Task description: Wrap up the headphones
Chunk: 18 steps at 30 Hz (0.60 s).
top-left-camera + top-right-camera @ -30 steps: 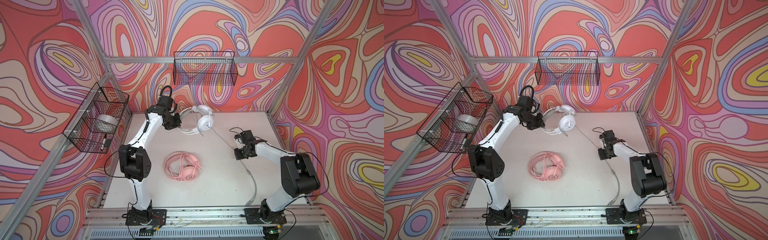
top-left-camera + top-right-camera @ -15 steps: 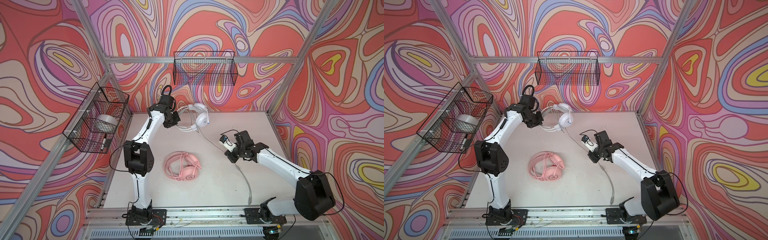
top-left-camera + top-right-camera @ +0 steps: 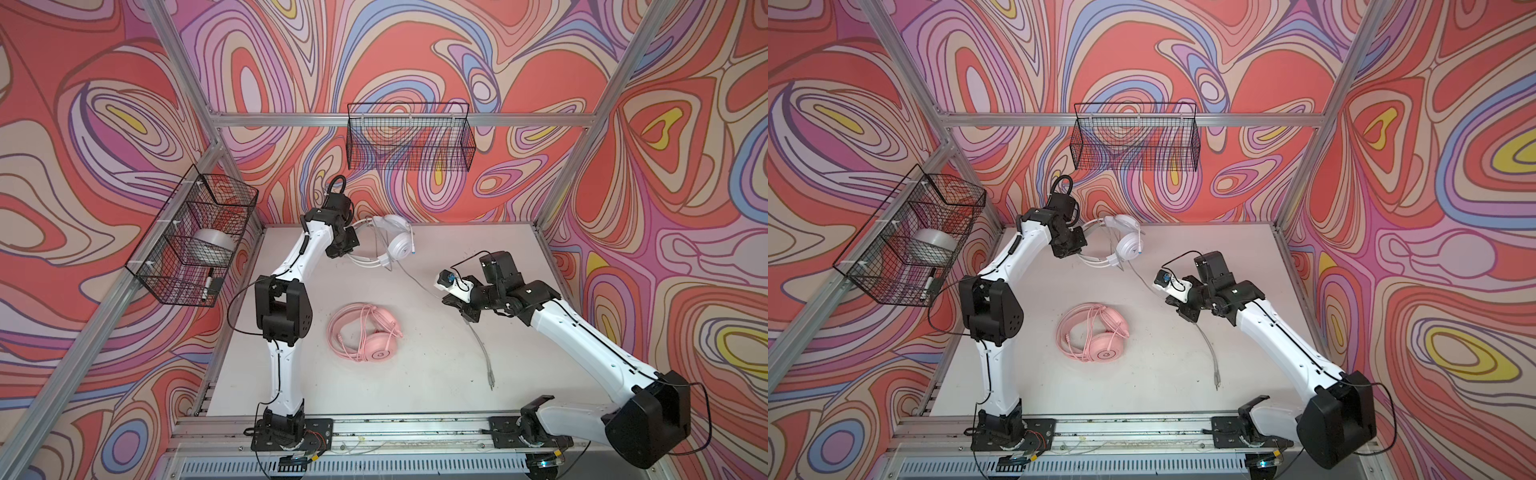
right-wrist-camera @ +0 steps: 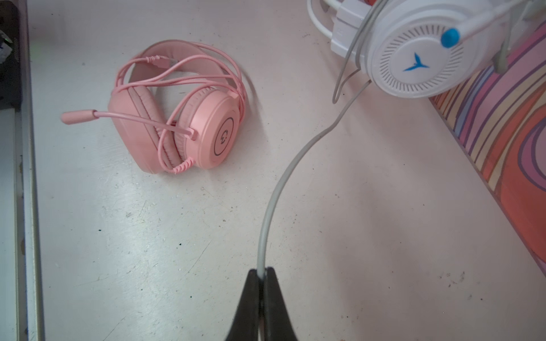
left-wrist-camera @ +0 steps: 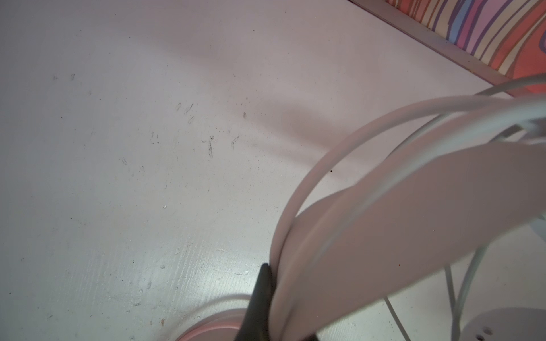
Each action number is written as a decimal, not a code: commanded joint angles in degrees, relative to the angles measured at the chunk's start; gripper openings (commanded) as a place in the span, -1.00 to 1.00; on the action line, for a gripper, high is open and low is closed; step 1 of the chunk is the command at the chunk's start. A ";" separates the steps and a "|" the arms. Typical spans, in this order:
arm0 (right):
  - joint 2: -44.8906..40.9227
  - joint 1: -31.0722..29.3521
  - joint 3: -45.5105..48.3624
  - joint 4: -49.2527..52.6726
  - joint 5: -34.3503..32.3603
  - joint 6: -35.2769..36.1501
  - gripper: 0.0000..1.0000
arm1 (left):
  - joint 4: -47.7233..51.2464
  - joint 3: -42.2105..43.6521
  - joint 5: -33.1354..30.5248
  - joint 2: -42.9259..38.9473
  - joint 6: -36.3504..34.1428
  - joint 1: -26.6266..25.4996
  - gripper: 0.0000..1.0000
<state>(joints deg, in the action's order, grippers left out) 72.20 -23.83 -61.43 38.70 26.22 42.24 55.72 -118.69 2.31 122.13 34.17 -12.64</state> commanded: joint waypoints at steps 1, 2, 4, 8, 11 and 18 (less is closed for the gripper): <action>-2.26 -0.35 -1.97 3.67 5.46 2.46 -1.00 | 0.19 -3.78 -0.57 1.40 0.19 0.52 -1.00; -2.69 -0.36 -2.24 3.67 6.01 2.72 -1.00 | 0.41 -4.28 -0.77 1.81 0.19 0.47 -1.00; -3.69 -0.42 -2.85 3.31 6.90 3.03 -1.00 | 0.86 -5.00 -1.68 2.58 0.10 0.52 -1.00; -5.18 -0.42 -4.24 2.90 8.23 3.91 -1.00 | 0.77 -5.06 -2.66 3.54 0.10 0.73 -1.00; -5.63 -0.42 -5.46 3.05 8.72 5.01 -1.00 | 0.78 -5.06 -2.99 4.38 0.18 1.11 -1.00; -6.70 -0.36 -7.98 1.43 10.95 7.22 -1.00 | 0.70 -4.97 -4.85 5.99 0.10 1.49 -1.00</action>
<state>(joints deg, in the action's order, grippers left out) 67.29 -23.83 -67.66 40.93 34.44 47.81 57.01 -121.54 -1.15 127.28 33.87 -11.77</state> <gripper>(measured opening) 0.051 0.084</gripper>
